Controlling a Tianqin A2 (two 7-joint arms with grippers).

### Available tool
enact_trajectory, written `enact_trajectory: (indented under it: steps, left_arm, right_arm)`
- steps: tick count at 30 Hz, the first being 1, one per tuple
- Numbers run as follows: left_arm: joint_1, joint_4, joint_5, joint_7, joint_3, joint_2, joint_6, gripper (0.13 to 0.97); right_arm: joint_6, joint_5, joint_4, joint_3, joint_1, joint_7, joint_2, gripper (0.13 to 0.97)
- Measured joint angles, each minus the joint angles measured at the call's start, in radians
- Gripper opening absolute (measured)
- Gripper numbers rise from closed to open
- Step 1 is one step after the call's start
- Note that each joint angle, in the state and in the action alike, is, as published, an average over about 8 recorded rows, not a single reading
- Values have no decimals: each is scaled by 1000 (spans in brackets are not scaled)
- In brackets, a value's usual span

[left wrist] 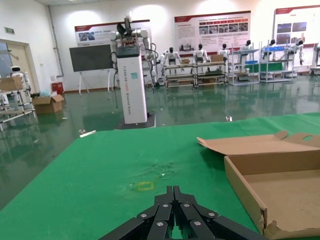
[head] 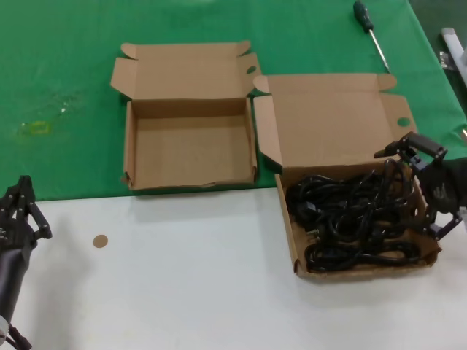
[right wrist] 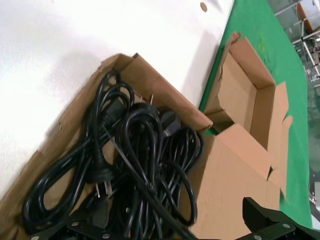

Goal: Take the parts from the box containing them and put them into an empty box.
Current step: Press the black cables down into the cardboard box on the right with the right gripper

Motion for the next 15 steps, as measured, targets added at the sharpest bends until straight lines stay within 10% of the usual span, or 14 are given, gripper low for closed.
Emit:
enact_trajectory:
  steps: [15]
  left_arm:
    - [0,0,0,-1,0,0,0,152]
  right_arm:
    - [21,-1,18,3,-38,-37,-22,855]
